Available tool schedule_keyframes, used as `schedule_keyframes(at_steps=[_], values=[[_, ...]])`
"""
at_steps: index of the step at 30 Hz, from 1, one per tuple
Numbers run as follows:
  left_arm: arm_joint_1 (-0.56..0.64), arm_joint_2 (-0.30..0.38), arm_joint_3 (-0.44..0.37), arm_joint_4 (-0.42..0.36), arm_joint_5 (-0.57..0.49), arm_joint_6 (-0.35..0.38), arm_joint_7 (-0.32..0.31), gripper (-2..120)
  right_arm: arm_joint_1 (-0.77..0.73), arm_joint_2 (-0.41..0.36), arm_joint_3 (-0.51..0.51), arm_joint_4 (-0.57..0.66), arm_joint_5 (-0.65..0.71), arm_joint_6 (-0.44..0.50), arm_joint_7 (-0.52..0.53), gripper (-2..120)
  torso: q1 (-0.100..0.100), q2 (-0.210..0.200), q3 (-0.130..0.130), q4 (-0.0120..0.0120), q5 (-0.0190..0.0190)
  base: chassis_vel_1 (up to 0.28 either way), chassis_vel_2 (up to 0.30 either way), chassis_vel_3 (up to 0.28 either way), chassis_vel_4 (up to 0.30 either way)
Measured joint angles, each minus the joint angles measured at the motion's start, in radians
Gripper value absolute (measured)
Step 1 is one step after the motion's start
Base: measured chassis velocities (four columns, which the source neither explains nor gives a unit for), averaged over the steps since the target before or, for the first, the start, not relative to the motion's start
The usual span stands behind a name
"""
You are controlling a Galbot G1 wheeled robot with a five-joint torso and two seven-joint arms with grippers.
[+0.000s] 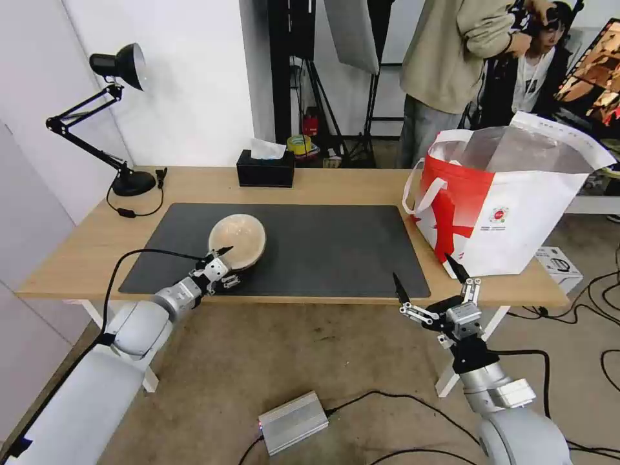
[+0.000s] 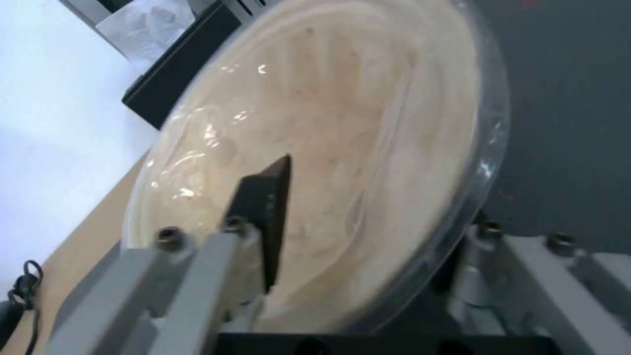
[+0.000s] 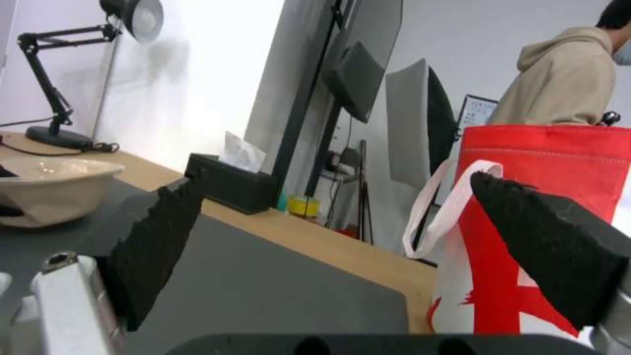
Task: Pick up the trash from the table and place it into the takeout bag.
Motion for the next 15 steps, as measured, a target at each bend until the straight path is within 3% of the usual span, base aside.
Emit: schedule_keyframes(at_steps=[3,7,10,15], values=[[0.000,-0.003,0.000,0.001,0.000,-0.001,0.000,23,0.000,0.000,0.000,0.000,0.000,0.000,0.000,100,0.000,0.000,0.000,0.0000,0.0000,0.000,0.000,0.000,0.000],[0.000,-0.002,0.000,0.001,0.000,-0.002,0.001,15,0.000,0.000,0.000,0.000,0.000,0.000,0.000,100,0.000,0.000,0.000,-0.0001,0.0000,0.000,0.000,0.000,0.000],[0.000,0.008,0.000,0.002,-0.002,-0.017,0.001,1,0.000,0.000,0.000,0.000,0.000,0.000,0.000,100,0.000,0.000,0.000,0.0000,0.0001,0.000,0.000,0.000,0.000],[0.003,0.017,0.002,0.005,-0.004,-0.026,0.001,1,0.000,0.000,0.000,0.000,0.000,0.000,0.000,100,0.000,0.000,0.000,-0.0001,0.0000,0.000,0.000,0.000,0.000]])
